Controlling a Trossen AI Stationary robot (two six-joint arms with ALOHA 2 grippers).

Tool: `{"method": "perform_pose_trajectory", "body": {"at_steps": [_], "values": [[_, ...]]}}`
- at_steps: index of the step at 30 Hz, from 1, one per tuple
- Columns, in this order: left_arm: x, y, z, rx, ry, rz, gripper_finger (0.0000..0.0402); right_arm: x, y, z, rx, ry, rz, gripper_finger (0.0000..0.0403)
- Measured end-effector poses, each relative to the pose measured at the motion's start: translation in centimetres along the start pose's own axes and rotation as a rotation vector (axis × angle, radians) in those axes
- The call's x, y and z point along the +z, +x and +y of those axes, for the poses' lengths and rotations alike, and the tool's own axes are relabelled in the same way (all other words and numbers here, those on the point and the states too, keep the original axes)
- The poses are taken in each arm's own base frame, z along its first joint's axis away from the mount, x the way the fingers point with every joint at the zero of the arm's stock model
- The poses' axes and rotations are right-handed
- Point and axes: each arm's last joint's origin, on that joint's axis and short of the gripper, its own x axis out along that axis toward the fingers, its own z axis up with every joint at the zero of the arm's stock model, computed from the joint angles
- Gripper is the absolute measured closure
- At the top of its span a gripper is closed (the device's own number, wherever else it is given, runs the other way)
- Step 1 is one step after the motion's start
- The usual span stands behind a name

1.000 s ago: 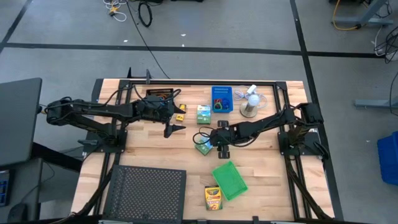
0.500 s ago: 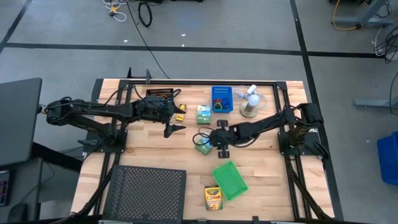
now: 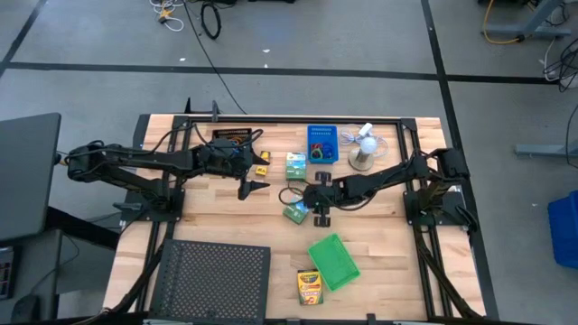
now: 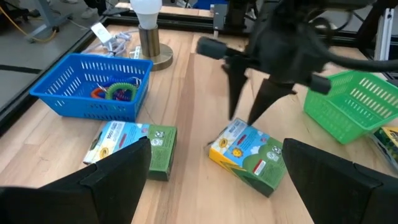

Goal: Pick & Place Office Desk Supplies
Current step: Put the middle large crayon box into the green bin

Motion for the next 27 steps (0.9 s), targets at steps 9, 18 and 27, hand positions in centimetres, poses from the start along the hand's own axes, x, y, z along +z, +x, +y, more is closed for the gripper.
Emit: {"method": "perform_pose_trajectory", "body": {"at_steps": [9,18,27], "values": [[-0.1,0.0,0.0,-0.009,-0.017,0.014,0.0033,1.7,-1.7,3.0,0.08,-0.087,-0.064,0.0394],[-0.1,0.0,0.0,0.0,-0.032,0.013,0.0033,3.1,-0.2,3.9,0.182,-0.042,-0.053,0.04],[-0.1,0.0,0.0,0.0,-0.033,0.015,0.0033,4.4,1.3,4.4,0.191,-0.063,0.004,0.0401]]}}
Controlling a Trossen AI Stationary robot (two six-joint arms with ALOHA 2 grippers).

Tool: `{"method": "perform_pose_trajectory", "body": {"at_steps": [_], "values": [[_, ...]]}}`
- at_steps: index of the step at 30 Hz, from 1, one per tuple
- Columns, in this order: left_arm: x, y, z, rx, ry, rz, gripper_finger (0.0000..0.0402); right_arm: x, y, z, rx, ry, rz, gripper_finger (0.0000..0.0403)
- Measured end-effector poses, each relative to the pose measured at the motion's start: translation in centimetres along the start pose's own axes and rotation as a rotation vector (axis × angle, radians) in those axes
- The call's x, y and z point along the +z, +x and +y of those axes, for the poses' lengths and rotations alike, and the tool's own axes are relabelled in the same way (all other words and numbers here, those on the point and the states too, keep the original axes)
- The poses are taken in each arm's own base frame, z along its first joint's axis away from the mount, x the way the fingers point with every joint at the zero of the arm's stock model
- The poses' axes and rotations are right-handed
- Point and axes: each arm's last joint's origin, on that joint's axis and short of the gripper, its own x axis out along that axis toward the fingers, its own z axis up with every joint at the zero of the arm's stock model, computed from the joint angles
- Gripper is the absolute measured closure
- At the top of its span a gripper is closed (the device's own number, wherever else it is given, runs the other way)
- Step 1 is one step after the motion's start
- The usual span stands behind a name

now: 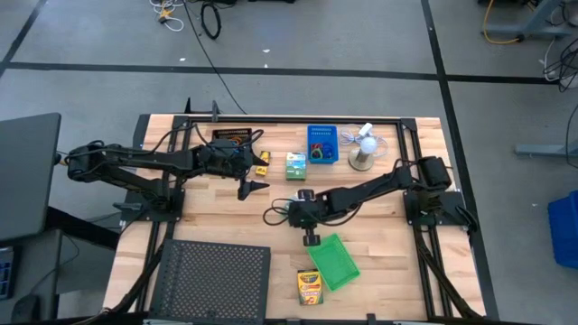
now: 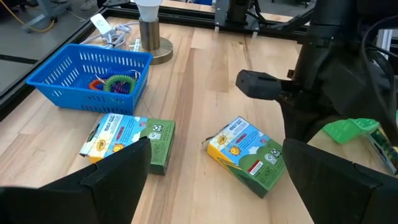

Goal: Pick & Place Office Desk Supplies
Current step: Put the middle large crayon box into the green bin

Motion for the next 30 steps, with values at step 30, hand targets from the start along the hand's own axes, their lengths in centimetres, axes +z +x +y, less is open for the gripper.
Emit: {"method": "perform_pose_trajectory", "body": {"at_steps": [30], "values": [[0.4,-0.2,0.2,0.063,0.056,-0.033,0.0033,0.8,1.9,-0.6,0.058,-0.022,-0.034,0.0403]]}}
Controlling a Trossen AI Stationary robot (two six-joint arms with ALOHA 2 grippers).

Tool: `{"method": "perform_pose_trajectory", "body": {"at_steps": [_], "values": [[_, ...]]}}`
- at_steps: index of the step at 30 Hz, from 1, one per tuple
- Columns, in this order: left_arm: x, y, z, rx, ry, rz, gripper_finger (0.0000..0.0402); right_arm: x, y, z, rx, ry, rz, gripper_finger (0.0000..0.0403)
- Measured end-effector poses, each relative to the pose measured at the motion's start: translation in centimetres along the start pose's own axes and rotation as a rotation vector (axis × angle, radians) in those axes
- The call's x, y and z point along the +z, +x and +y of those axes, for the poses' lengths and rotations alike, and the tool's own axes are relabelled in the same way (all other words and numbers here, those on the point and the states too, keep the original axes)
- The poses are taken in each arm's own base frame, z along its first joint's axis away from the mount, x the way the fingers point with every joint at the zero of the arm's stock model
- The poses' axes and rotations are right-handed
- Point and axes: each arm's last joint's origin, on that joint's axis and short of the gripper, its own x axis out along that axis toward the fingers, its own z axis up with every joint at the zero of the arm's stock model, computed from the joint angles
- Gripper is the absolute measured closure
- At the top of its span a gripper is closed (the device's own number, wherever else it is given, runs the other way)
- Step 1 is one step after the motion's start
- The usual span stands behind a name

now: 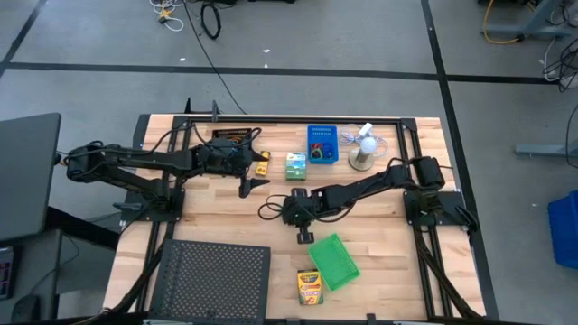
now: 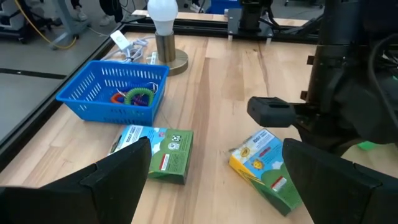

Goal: Pick & Place Office Desk Supplies
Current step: Put the middle large crayon box into the green bin

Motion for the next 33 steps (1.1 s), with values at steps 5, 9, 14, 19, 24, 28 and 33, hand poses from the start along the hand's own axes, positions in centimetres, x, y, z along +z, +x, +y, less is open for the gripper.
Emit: {"method": "perform_pose_trajectory", "body": {"at_steps": [5,9,14,19,24,28,33], "values": [[0.0,0.0,0.0,0.0,0.001,-0.001,0.0033,0.4,-0.3,0.6,0.027,-0.038,0.014,0.0403],[0.0,0.0,0.0,0.0,0.0,-0.001,0.0033,0.4,-0.3,0.7,0.067,-0.042,0.02,0.0403],[0.0,0.0,0.0,0.0,-0.001,-0.001,0.0033,0.0,0.8,0.9,0.101,-0.056,0.047,0.0403],[0.0,0.0,0.0,0.0,0.001,-0.003,0.0033,-0.2,1.3,1.1,0.127,-0.095,0.059,0.0403],[0.0,0.0,0.0,0.0,0.002,-0.004,0.0033,-0.2,1.3,1.1,0.141,-0.101,0.062,0.0403],[0.1,0.0,0.0,0.001,0.002,-0.006,0.0033,-0.3,1.3,1.3,0.193,-0.102,0.064,0.0403],[0.1,0.0,0.0,0.001,0.002,-0.007,0.0033,-0.4,1.4,1.7,0.249,-0.107,0.066,0.0403]]}}
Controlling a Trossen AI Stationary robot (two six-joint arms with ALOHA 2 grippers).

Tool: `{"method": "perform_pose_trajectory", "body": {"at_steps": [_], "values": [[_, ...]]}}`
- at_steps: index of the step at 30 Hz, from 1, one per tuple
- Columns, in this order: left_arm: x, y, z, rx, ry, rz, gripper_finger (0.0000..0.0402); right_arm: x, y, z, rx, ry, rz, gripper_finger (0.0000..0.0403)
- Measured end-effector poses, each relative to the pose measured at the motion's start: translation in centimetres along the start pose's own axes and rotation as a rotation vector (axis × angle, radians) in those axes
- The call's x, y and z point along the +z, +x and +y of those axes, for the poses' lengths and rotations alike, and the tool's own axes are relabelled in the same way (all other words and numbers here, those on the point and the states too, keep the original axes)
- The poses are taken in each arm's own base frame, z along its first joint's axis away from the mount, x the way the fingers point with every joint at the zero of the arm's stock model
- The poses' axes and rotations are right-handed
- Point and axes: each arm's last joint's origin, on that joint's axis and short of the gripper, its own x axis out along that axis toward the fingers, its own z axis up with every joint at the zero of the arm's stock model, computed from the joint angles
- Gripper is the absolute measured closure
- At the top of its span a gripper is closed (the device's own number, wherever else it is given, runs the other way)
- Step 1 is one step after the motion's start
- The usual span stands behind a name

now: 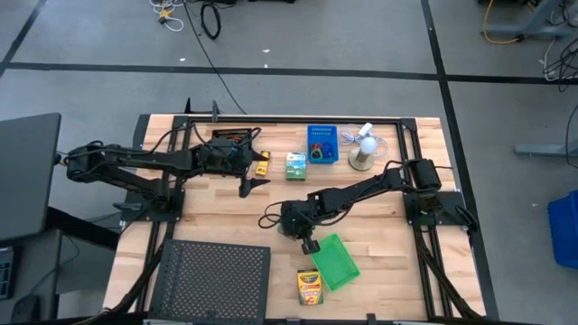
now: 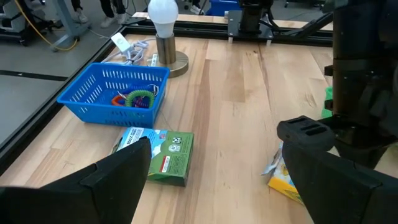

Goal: Pick & Place Office Desk Supplies
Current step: Put the middle large crayon box into the green bin

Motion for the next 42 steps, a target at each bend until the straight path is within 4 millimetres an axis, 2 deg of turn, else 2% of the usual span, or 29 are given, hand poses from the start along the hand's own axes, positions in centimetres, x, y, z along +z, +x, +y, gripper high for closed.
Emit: {"method": "perform_pose_trajectory", "body": {"at_steps": [4,11,16,23,34,42], "values": [[0.0,0.0,0.1,0.017,0.006,0.001,0.0033,0.0,0.1,0.4,0.009,-0.032,0.003,0.0403],[0.0,0.0,0.1,0.02,0.008,0.002,0.0033,-0.2,0.4,1.4,0.172,-0.097,0.004,0.0403],[0.0,0.0,0.1,0.019,0.007,0.003,0.0033,-0.4,0.5,0.9,0.239,-0.08,-0.002,0.0403],[-0.1,0.0,0.1,0.019,0.006,0.011,0.0033,-0.8,0.6,-0.9,0.185,0.071,0.023,0.0403],[-0.2,0.0,0.1,0.016,-0.001,0.02,0.0033,-0.6,-0.3,-4.1,-0.111,0.24,-0.012,0.0403],[-0.7,0.0,0.0,0.004,-0.059,0.078,0.0033,-1.1,-1.9,-5.0,-0.49,0.269,0.036,0.0403]]}}
